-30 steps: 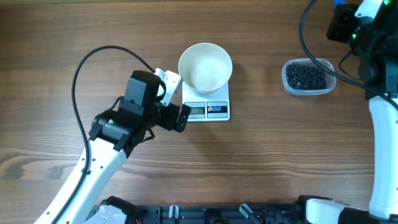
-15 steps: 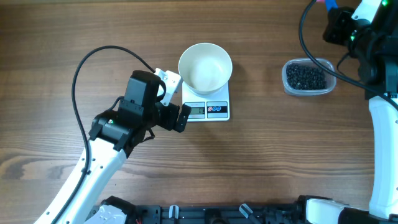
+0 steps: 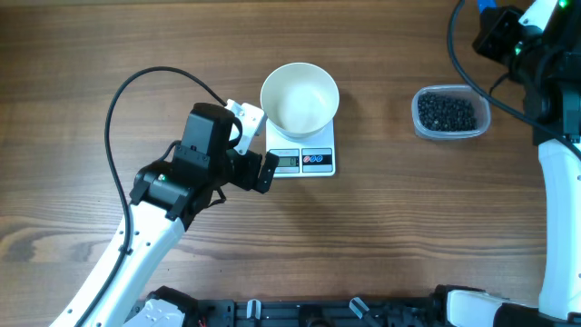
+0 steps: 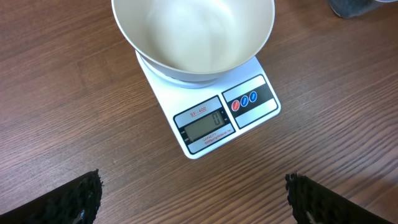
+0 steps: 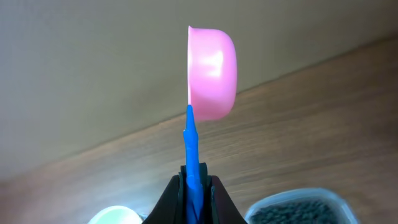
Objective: Scoop item into bowl and weigh 150g on scale
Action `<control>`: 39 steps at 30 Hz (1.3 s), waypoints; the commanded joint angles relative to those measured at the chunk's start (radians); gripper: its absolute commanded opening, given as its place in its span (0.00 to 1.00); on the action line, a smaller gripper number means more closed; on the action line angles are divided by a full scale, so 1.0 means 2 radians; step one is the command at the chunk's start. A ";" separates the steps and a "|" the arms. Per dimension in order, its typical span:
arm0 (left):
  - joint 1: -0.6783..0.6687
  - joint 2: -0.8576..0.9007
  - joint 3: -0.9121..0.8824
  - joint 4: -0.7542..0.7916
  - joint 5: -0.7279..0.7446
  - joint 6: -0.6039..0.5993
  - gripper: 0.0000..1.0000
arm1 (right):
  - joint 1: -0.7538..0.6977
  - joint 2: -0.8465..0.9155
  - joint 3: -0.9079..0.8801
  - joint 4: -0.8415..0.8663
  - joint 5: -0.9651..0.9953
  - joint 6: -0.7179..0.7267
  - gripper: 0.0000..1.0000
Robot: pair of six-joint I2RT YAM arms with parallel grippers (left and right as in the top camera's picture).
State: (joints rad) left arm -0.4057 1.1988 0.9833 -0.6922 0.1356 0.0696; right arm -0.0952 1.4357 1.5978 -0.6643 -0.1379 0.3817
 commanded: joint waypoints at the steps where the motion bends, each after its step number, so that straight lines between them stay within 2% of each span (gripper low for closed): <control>1: 0.002 0.000 -0.001 0.000 -0.005 -0.003 1.00 | -0.002 -0.002 0.010 0.014 0.004 0.082 0.04; 8: 0.002 0.000 -0.001 0.000 -0.005 -0.003 1.00 | -0.002 -0.002 0.010 0.053 0.005 0.141 0.04; 16: 0.002 0.000 -0.001 0.000 -0.005 -0.003 1.00 | -0.002 -0.002 0.010 0.086 0.032 0.136 0.04; 19: 0.002 0.000 -0.001 0.000 -0.005 -0.003 1.00 | -0.002 -0.002 0.010 0.101 0.036 0.091 0.04; 23: 0.002 0.000 -0.001 0.000 -0.005 -0.003 1.00 | -0.002 -0.002 0.010 0.109 0.041 -0.039 0.04; 25: 0.002 0.000 -0.001 0.000 -0.005 -0.003 1.00 | -0.002 -0.002 0.010 0.109 0.041 -0.082 0.04; 32: 0.002 0.000 -0.001 0.000 -0.005 -0.003 1.00 | -0.002 -0.002 0.010 0.093 0.041 -0.102 0.04; 39: 0.002 0.000 -0.001 0.000 -0.005 -0.003 1.00 | -0.002 0.000 0.009 0.092 0.040 -0.168 0.04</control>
State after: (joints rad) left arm -0.4057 1.1988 0.9833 -0.6945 0.1352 0.0696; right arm -0.0956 1.4357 1.5978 -0.4812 -0.0738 0.1356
